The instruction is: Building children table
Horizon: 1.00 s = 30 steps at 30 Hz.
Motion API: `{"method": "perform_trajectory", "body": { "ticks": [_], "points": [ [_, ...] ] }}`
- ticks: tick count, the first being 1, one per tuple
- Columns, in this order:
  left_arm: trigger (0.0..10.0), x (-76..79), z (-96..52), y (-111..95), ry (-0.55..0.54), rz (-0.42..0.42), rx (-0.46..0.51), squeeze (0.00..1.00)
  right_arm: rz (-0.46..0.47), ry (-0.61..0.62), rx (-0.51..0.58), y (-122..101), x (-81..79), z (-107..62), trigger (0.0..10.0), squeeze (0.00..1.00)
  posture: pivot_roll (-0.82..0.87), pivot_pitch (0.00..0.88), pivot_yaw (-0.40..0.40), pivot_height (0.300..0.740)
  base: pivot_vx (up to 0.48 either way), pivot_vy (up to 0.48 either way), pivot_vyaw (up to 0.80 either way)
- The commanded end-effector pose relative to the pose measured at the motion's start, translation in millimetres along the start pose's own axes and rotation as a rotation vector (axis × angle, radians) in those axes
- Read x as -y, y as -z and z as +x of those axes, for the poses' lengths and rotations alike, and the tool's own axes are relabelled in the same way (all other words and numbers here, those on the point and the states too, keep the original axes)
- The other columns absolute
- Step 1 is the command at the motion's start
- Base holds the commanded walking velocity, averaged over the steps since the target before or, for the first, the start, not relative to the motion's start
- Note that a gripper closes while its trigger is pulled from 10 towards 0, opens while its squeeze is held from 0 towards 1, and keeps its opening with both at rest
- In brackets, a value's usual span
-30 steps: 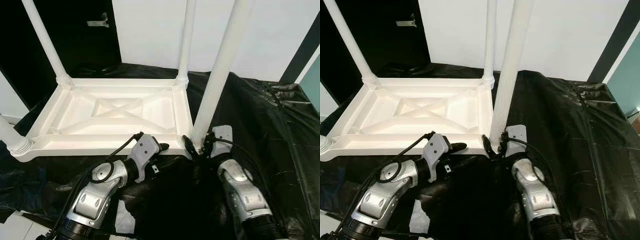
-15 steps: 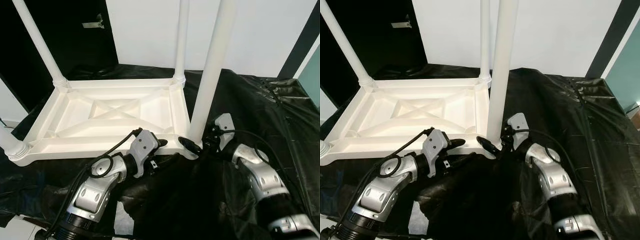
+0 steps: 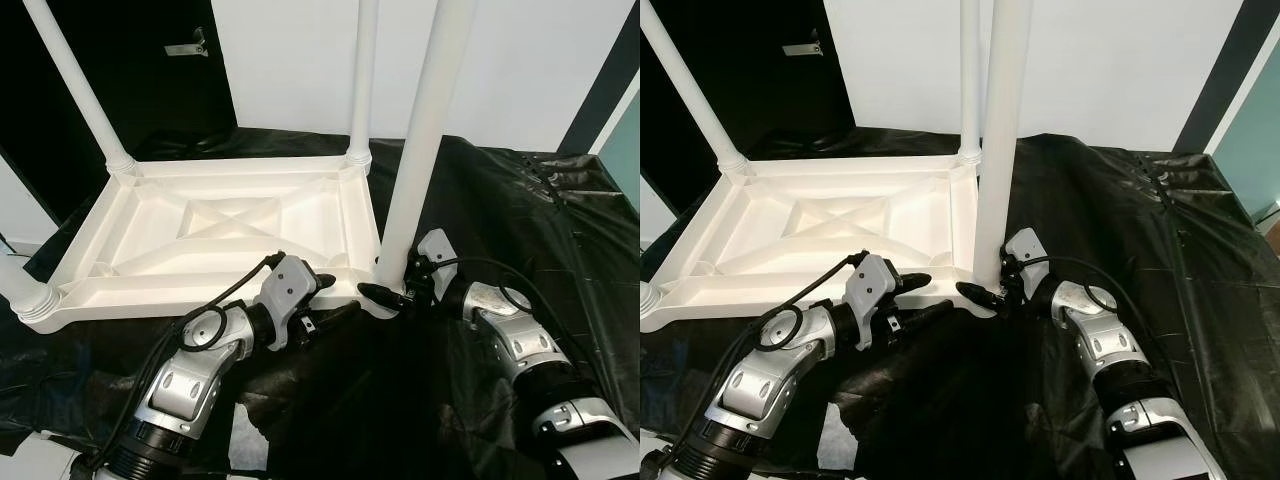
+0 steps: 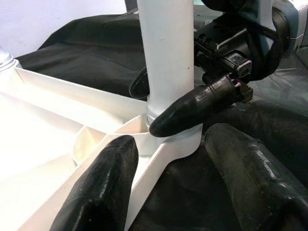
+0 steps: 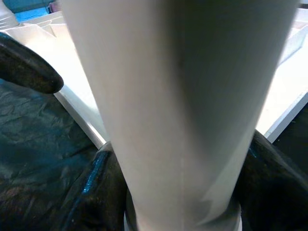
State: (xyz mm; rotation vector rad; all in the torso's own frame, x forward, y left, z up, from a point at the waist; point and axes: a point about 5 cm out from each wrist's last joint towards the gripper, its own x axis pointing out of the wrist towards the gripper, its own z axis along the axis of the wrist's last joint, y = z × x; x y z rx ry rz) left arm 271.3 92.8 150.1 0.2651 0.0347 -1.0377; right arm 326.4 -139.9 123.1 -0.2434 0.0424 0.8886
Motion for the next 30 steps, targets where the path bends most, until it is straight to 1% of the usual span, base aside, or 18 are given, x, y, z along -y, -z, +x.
{"method": "perform_trajectory", "body": {
  "ticks": [1, 2, 3, 8, 12, 13, 15, 16, 17, 18, 19, 20, 21, 23, 24, 25, 26, 30],
  "points": [
    [10.0, 1.2, 0.7, 3, -0.007, 0.001, -0.006, 0.00, 0.003, 0.048, -0.027, 7, -1.0, 1.9, 0.0, 0.00, 0.00, 0.000, -0.011, 0.740, 0.000, 0.000, 0.00],
    [10.0, 1.2, 0.7, 3, -0.007, 0.001, -0.006, 0.00, 0.003, 0.048, -0.027, 7, -1.0, 1.9, 0.0, 0.00, 0.00, 0.000, -0.011, 0.740, 0.000, 0.000, 0.00],
    [10.0, 2.0, 0.6, 4, -0.007, 0.002, -0.007, 0.00, 0.019, 0.071, -0.034, 8, -1.3, 2.4, 10.0, 0.00, 0.00, 0.000, -0.014, 0.740, 0.000, 0.000, 0.00],
    [10.0, 2.2, -1.1, 6, -0.012, 0.002, -0.017, 0.00, 0.058, 0.151, -0.054, 15, -5.2, 3.3, 10.0, 0.00, 0.00, 0.000, -0.015, 0.740, 0.000, 0.000, 0.00],
    [10.0, 1.9, -2.8, 6, -0.012, 0.002, -0.020, 0.00, 0.096, 0.264, -0.061, 19, -13.9, 6.3, 10.0, 0.00, 0.00, 0.000, -0.009, 0.740, 0.000, 0.000, 0.00],
    [10.0, 1.9, -2.8, 6, -0.012, 0.002, -0.020, 0.00, 0.096, 0.264, -0.061, 19, -13.9, 6.3, 10.0, 0.00, 0.00, 0.000, -0.009, 0.740, 0.000, 0.000, 0.00],
    [10.0, 2.5, -3.9, 7, -0.007, 0.002, -0.024, 0.00, 0.126, 0.345, -0.059, 18, -19.5, 9.3, 10.0, 0.00, -0.01, 0.000, -0.002, 0.740, 0.000, 0.000, 0.00],
    [10.0, 3.1, -4.3, 7, -0.001, 0.004, -0.027, 0.00, 0.156, 0.435, -0.059, 19, -23.3, 10.7, 10.0, 0.00, -0.01, 0.000, -0.001, 0.740, 0.000, 0.000, 0.00],
    [10.0, 3.1, -4.3, 7, -0.001, 0.004, -0.027, 0.00, 0.156, 0.435, -0.059, 19, -23.3, 10.7, 10.0, 0.00, -0.01, 0.000, -0.001, 0.740, 0.000, 0.000, 0.00],
    [10.0, 3.0, -4.2, 7, 0.000, 0.006, -0.028, 0.00, 0.172, 0.518, -0.054, 18, -25.0, 10.6, 10.0, 0.00, -0.01, 0.000, -0.001, 0.740, 0.000, 0.000, 0.00],
    [10.0, 3.0, -4.2, 7, 0.000, 0.006, -0.028, 0.00, 0.172, 0.518, -0.054, 18, -25.0, 10.6, 10.0, 0.00, -0.01, 0.000, -0.001, 0.740, 0.000, 0.000, 0.00],
    [10.0, 2.7, -4.2, 7, -0.001, 0.006, -0.028, 0.00, 0.179, 0.581, -0.055, 19, -26.2, 10.3, 10.0, 0.00, -0.01, 0.000, -0.002, 0.740, 0.000, 0.000, 0.00],
    [10.0, 2.2, -4.2, 7, -0.001, 0.007, -0.028, 0.00, 0.198, 0.703, -0.060, 19, -27.3, 8.2, 10.0, 0.00, 0.00, 0.000, -0.007, 0.740, 0.000, 0.000, 0.00],
    [10.0, 2.1, -4.2, 7, -0.002, 0.008, -0.028, 0.00, 0.214, 0.789, -0.065, 20, -27.6, 5.8, 10.0, 0.00, 0.00, 0.000, -0.007, 0.740, 0.000, 0.000, 0.00],
    [10.0, 2.1, -4.2, 7, -0.002, 0.008, -0.028, 0.00, 0.214, 0.789, -0.065, 20, -27.6, 5.8, 10.0, 0.00, 0.00, 0.000, -0.007, 0.740, 0.000, 0.000, 0.00],
    [10.0, 2.3, -3.6, 7, -0.005, 0.008, -0.026, 0.00, 0.237, 0.781, -0.035, 15, -37.9, 11.9, 10.0, 0.00, 0.00, 0.000, -0.008, 0.740, 0.000, 0.000, 0.00],
    [10.0, 2.3, -3.3, 6, -0.006, 0.008, -0.025, 0.00, 0.235, 0.775, -0.021, 13, -40.2, 13.5, 10.0, 0.00, 0.00, 0.000, -0.007, 0.740, 0.000, 0.000, 0.00],
    [10.0, 3.1, -1.9, 5, -0.004, 0.013, -0.021, 0.00, 0.233, 0.812, -0.030, 12, -35.2, 9.0, 10.0, 0.00, 0.01, 0.000, -0.021, 0.740, 0.000, 0.000, 0.00]
  ]
}}
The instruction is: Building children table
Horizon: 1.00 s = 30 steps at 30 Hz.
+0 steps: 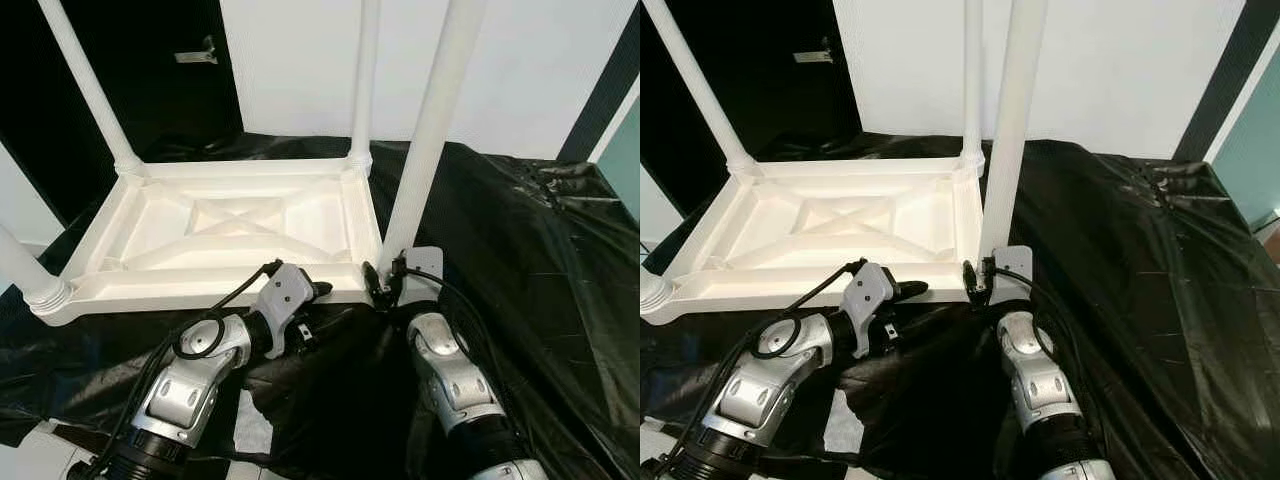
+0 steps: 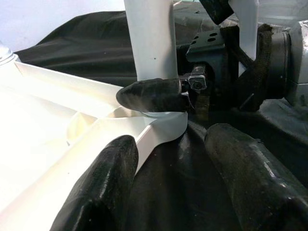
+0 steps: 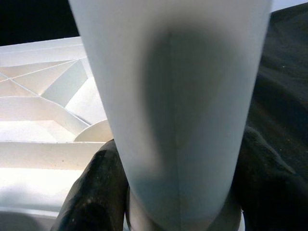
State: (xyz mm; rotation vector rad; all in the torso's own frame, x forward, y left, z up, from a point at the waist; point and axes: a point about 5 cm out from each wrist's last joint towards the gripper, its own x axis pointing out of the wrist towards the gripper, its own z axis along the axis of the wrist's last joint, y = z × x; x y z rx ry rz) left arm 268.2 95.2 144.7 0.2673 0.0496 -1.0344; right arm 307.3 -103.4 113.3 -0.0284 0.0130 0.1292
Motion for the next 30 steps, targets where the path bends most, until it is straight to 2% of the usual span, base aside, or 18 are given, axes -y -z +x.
{"method": "perform_trajectory", "body": {
  "ticks": [1, 5, 9, 10, 11, 13, 15, 19, 24, 27, 29, 30],
  "points": [
    [10.0, 0.6, 0.9, -1, -0.002, 0.020, -0.007, 0.00, -0.010, 0.058, -0.058, 10, 10.3, -2.9, 10.0, 0.00, 0.01, 0.000, -0.021, 0.740, 0.000, 0.000, 0.00],
    [10.0, -1.7, -0.7, 0, -0.020, 0.017, -0.009, 0.00, -0.004, 0.043, -0.064, 8, 2.1, -3.1, 10.0, 0.00, 0.02, 0.000, -0.027, 0.740, 0.000, 0.000, 0.00],
    [10.0, -0.9, -0.7, -1, -0.023, 0.017, -0.008, 0.00, -0.019, 0.052, -0.058, 6, 3.7, -1.8, 10.0, 0.00, 0.02, 0.000, -0.030, 0.740, 0.000, 0.000, 0.00],
    [10.0, -0.2, -0.9, -1, -0.023, 0.016, -0.008, 0.00, -0.022, 0.051, -0.055, 5, 5.7, -1.4, 10.0, 0.13, 0.02, 0.000, -0.029, 0.740, 0.000, 0.000, 0.00],
    [10.0, 0.2, -1.5, 0, -0.023, 0.015, -0.008, 0.00, -0.023, 0.039, -0.045, 3, 7.7, -1.4, 10.0, 1.00, 0.02, 0.000, -0.029, 0.740, 0.000, 0.000, 0.00],
    [10.0, 0.6, -1.8, 0, -0.023, 0.015, -0.009, 0.00, -0.023, 0.032, -0.038, 2, 9.1, -1.9, 10.0, 1.00, 0.02, 0.000, -0.029, 0.740, 0.000, 0.000, 0.00],
    [10.0, 1.4, -2.7, 0, -0.022, 0.014, -0.011, 0.00, -0.019, -0.053, -0.012, -1, 15.3, -6.6, 10.0, 1.00, 0.02, 0.000, -0.029, 0.740, 0.000, 0.000, 0.00],
    [10.0, 1.2, -3.8, 0, -0.022, 0.014, -0.012, 0.00, -0.001, -0.130, -0.007, -2, 23.6, -13.5, 10.0, 1.00, 0.02, 0.000, -0.031, 0.740, 0.000, 0.000, 0.00],
    [10.0, 2.7, -5.9, 1, -0.023, 0.009, -0.015, 0.00, -0.036, -0.261, 0.013, -4, 38.8, -23.9, 10.0, 1.00, 0.02, 0.000, -0.027, 0.740, 0.000, 0.000, 0.00],
    [10.0, 5.2, -6.8, 2, -0.014, 0.002, -0.022, 0.00, -0.059, -0.376, 0.019, -9, 54.3, -22.2, 10.0, 1.00, 0.01, 0.000, -0.020, 0.740, 0.000, 0.000, 0.00],
    [10.0, 5.5, -7.0, 2, -0.013, 0.002, -0.023, 0.00, -0.064, -0.403, 0.018, -10, 55.6, -21.1, 10.0, 1.00, 0.01, 0.000, -0.020, 0.740, 0.000, 0.000, 0.00],
    [10.0, 5.7, -7.0, 2, -0.011, 0.002, -0.024, 0.00, -0.073, -0.442, 0.018, -13, 56.5, -17.9, 10.0, 0.00, 0.01, 0.000, -0.017, 0.740, 0.000, 0.000, 0.00]
  ]
}}
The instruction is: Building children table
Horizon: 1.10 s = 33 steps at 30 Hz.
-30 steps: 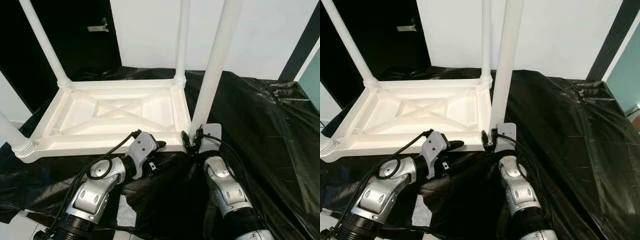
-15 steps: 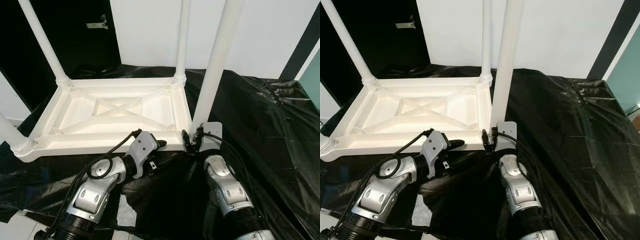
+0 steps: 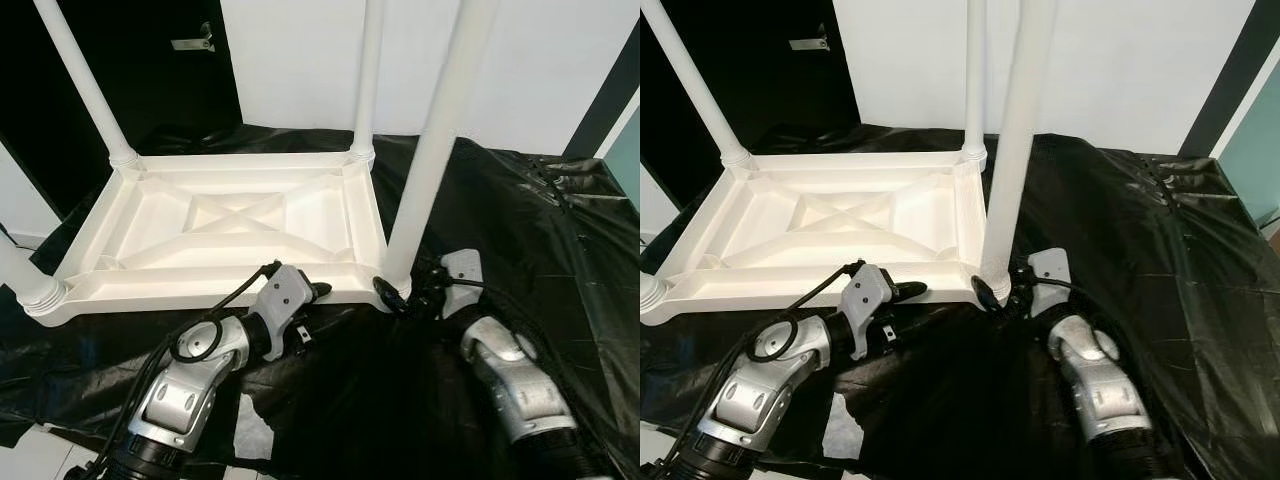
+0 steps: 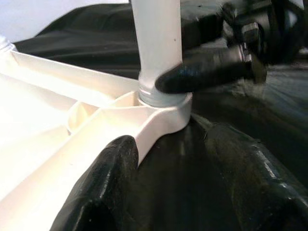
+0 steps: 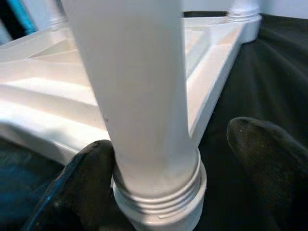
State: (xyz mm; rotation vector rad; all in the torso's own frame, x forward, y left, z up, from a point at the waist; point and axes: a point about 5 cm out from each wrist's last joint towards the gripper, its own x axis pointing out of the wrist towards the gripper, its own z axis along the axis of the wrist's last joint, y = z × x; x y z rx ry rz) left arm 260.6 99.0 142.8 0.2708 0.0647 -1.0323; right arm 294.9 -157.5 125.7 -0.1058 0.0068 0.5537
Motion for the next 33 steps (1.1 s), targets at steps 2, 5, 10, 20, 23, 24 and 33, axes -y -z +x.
{"method": "perform_trajectory", "body": {
  "ticks": [2, 5, 10, 20, 23, 24, 33],
  "points": [
    [10.0, 0.7, -0.3, 0, -0.009, 0.006, -0.011, 0.00, -0.001, -0.058, 0.013, -4, 7.1, 1.9, 10.0, 0.00, 0.01, 0.000, -0.016, 0.740, 0.000, 0.000, 0.00],
    [10.0, 0.7, -0.3, 0, -0.005, 0.010, -0.015, 0.00, -0.068, -0.120, 0.001, -7, 9.5, 10.7, 10.0, 0.00, 0.01, 0.000, -0.012, 0.740, 0.000, 0.000, 0.00],
    [10.0, -6.4, 1.5, -2, -0.010, 0.024, -0.013, 0.00, -0.127, -0.225, -0.026, -11, 7.7, 31.2, 10.0, 0.00, 0.01, 0.000, -0.006, 0.740, 0.000, 0.000, 0.00],
    [10.0, -7.5, 1.0, -3, -0.009, 0.040, -0.021, 0.00, -0.171, -0.311, -0.046, -12, 5.6, 47.7, 3.1, 0.00, 0.03, 0.000, -0.007, 0.740, 0.000, 0.000, 0.00],
    [10.0, -6.9, -2.0, -1, -0.021, 0.033, -0.029, 0.00, -0.137, -0.299, -0.037, -9, 9.1, 45.3, 0.0, 0.00, 0.04, 0.000, -0.021, 0.740, 0.000, 0.000, 0.00],
    [10.0, -6.7, -2.7, 0, -0.027, 0.029, -0.030, 0.00, -0.144, -0.272, -0.049, -4, 12.3, 43.8, 0.0, 0.00, 0.04, 0.000, -0.026, 0.740, 0.000, 0.000, 0.00],
    [10.0, -3.4, -1.2, 1, -0.027, 0.026, -0.030, 0.00, -0.152, -0.064, -0.115, 11, 21.8, 41.3, 0.0, 0.00, 0.04, 0.000, -0.033, 0.740, 0.000, 0.000, 0.00]
  ]
}}
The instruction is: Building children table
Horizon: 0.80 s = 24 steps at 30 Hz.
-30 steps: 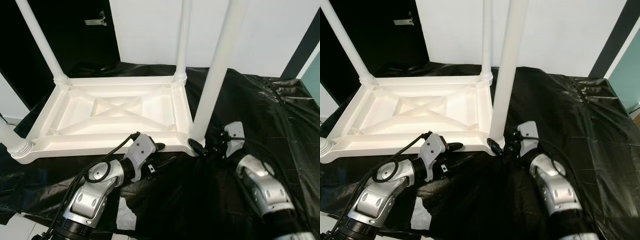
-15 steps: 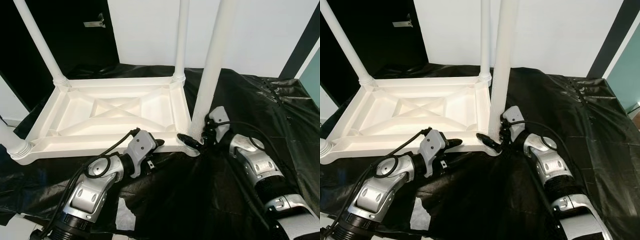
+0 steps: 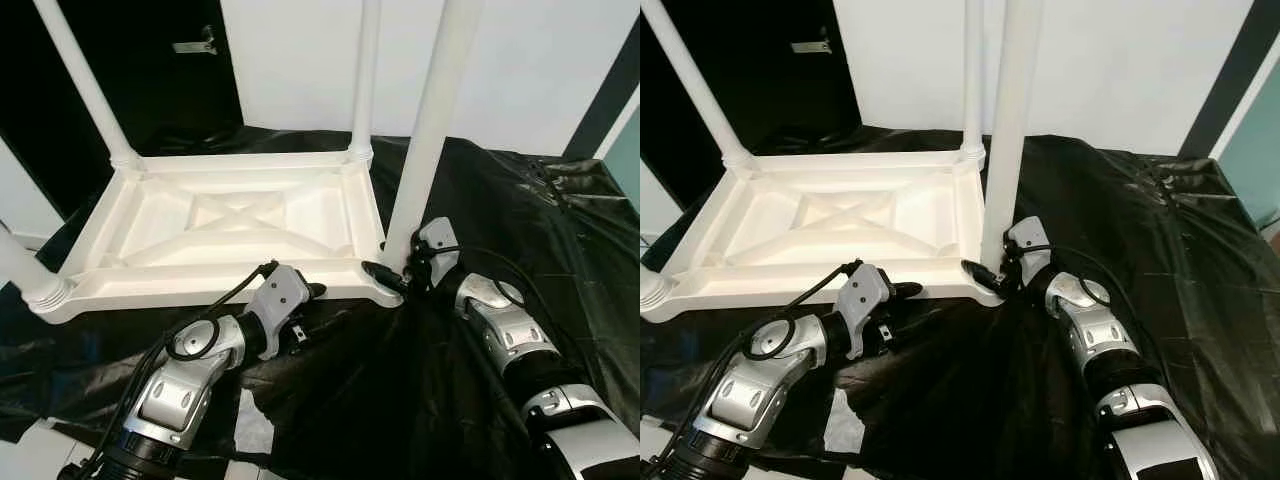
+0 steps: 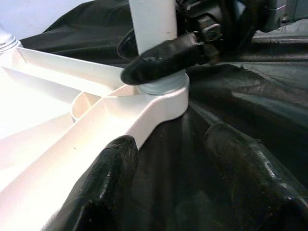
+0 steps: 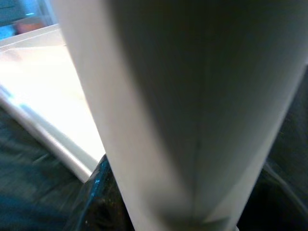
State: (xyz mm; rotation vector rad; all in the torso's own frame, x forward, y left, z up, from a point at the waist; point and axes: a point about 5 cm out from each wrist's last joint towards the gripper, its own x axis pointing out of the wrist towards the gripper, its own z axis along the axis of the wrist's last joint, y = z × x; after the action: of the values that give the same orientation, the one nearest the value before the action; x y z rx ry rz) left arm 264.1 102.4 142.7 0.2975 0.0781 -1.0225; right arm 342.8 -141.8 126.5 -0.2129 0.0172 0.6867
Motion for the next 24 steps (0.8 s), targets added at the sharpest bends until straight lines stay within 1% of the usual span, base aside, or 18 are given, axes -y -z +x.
{"method": "perform_trajectory", "body": {
  "ticks": [1, 2, 3, 4, 5, 6, 7, 13, 14, 15, 16, 17, 18, 19, 21, 24],
  "points": [
    [10.0, 1.9, 0.2, 0, -0.018, 0.009, -0.005, 0.00, -0.022, 0.098, -0.093, 15, 7.2, -8.9, 0.0, 0.00, 0.04, 0.000, -0.033, 0.740, 0.000, 0.000, 0.00],
    [10.0, 2.7, 0.3, 0, -0.016, 0.008, -0.004, 0.00, 0.004, 0.141, -0.095, 17, 6.4, -9.6, 0.0, 0.00, 0.03, 0.000, -0.029, 0.740, 0.000, 0.000, 0.00],
    [10.0, 2.7, 0.3, 0, -0.016, 0.008, -0.004, 0.00, 0.004, 0.141, -0.095, 17, 6.4, -9.6, 0.0, 0.00, 0.03, 0.000, -0.029, 0.740, 0.000, 0.000, 0.00],
    [10.0, 3.8, -0.2, 0, -0.011, 0.006, -0.005, 0.00, 0.063, 0.239, -0.102, 21, 4.0, -10.9, 0.0, 0.00, 0.03, 0.000, -0.027, 0.740, 0.000, 0.000, 0.00],
    [10.0, 3.9, -0.5, 1, -0.008, 0.005, -0.006, 0.00, 0.085, 0.282, -0.102, 23, 1.5, -11.4, 0.0, 0.00, 0.02, 0.000, -0.022, 0.740, 0.000, 0.000, 0.00],
    [10.0, 3.9, -0.5, 1, -0.008, 0.005, -0.006, 0.00, 0.085, 0.282, -0.102, 23, 1.5, -11.4, 0.0, 0.00, 0.02, 0.000, -0.022, 0.740, 0.000, 0.000, 0.00],
    [10.0, 3.9, -0.7, 1, -0.006, 0.004, -0.007, 0.00, 0.089, 0.312, -0.102, 24, -0.9, -11.9, 0.0, 0.00, 0.02, 0.000, -0.021, 0.740, 0.000, 0.000, 0.00],
    [10.0, 4.9, -2.1, 2, 0.008, 0.005, -0.015, 0.00, 0.155, 0.578, -0.100, 27, -16.6, -14.0, 0.0, 0.00, 0.03, 0.000, -0.022, 0.740, 0.000, 0.000, 0.00],
    [10.0, 4.9, -2.1, 2, 0.008, 0.005, -0.015, 0.00, 0.155, 0.578, -0.100, 27, -16.6, -14.0, 0.0, 0.00, 0.03, 0.000, -0.022, 0.740, 0.000, 0.000, 0.00],
    [10.0, 5.1, -2.0, 2, 0.008, 0.006, -0.016, 0.00, 0.201, 0.683, -0.103, 28, -21.6, -14.6, 0.0, 0.00, 0.03, 0.000, -0.025, 0.740, 0.000, 0.000, 0.00],
    [10.0, 5.1, -2.0, 2, 0.008, 0.006, -0.016, 0.00, 0.201, 0.683, -0.103, 28, -21.6, -14.6, 0.0, 0.00, 0.03, 0.000, -0.025, 0.740, 0.000, 0.000, 0.00],
    [10.0, 5.4, -2.4, 2, 0.008, 0.006, -0.017, 0.00, 0.237, 0.747, -0.101, 25, -29.4, -12.9, 0.0, 0.00, 0.04, 0.000, -0.022, 0.740, 0.000, 0.000, 0.00],
    [10.0, 5.6, -2.6, 2, 0.009, 0.007, -0.017, 0.00, 0.245, 0.753, -0.095, 23, -33.1, -11.2, 0.0, 0.00, 0.04, 0.000, -0.022, 0.740, 0.000, 0.000, 0.00],
    [10.0, 5.6, -2.6, 2, 0.009, 0.007, -0.017, 0.00, 0.245, 0.753, -0.095, 23, -33.1, -11.2, 0.0, 0.00, 0.04, 0.000, -0.022, 0.740, 0.000, 0.000, 0.00],
    [10.0, 6.4, -2.5, 1, 0.011, 0.006, -0.017, 0.00, 0.253, 0.716, -0.077, 18, -41.3, -6.6, 0.0, 0.00, 0.03, 0.000, -0.021, 0.740, 0.000, 0.000, 0.00],
    [10.0, 7.4, -1.4, 1, 0.019, 0.010, -0.019, 0.00, 0.233, 0.696, -0.074, 16, -43.8, -5.7, 0.0, 0.00, 0.04, 0.000, -0.026, 0.740, 0.000, 0.000, 0.00]
  ]
}}
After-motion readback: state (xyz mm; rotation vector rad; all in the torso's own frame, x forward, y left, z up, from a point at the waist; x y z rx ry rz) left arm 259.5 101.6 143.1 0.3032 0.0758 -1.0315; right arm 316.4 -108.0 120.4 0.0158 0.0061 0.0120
